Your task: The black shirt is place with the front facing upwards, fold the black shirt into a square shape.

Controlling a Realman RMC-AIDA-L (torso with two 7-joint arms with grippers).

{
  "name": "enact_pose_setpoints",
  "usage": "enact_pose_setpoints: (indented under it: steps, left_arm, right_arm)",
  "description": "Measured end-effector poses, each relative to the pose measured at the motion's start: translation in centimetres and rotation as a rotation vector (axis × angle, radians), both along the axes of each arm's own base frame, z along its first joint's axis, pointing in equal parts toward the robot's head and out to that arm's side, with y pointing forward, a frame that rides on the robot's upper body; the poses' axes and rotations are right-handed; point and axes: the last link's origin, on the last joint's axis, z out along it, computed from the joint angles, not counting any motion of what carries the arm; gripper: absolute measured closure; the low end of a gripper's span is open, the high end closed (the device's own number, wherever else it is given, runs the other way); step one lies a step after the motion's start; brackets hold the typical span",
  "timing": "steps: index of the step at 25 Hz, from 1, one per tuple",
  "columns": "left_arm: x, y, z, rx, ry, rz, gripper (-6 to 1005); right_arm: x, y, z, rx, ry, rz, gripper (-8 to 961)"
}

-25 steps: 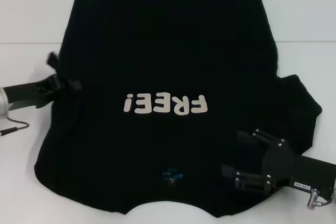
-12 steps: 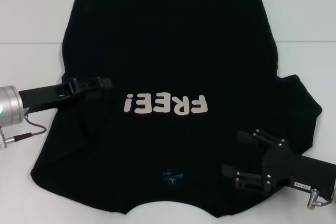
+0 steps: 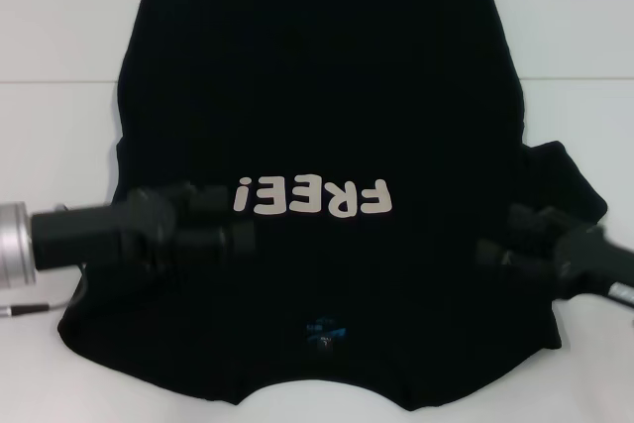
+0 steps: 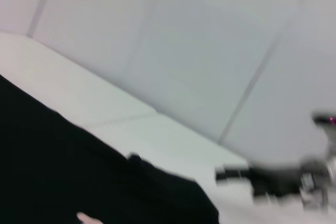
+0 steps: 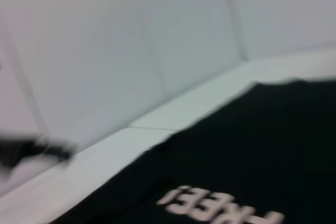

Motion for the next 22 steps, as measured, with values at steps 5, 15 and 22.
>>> enact_pose_setpoints:
  steps: [5, 15, 22]
  left_arm:
    - [0.0, -1.1, -1.8, -0.018, 0.071, -0.125, 79]
    - [-0.4, -2.7, -3.9, 0.009, 0.138, -0.261, 79]
    - [-0.5, -2.7, -3.9, 0.008, 0.137, -0.256, 80]
  right_arm:
    - [1.4, 1.6, 5.0, -0.109, 0.059, -0.31, 26]
    - [2.9, 2.8, 13.3, -0.303, 0.131, -0.765, 26]
    - [2.3, 5.5, 13.0, -0.336, -0.019, -0.906, 28]
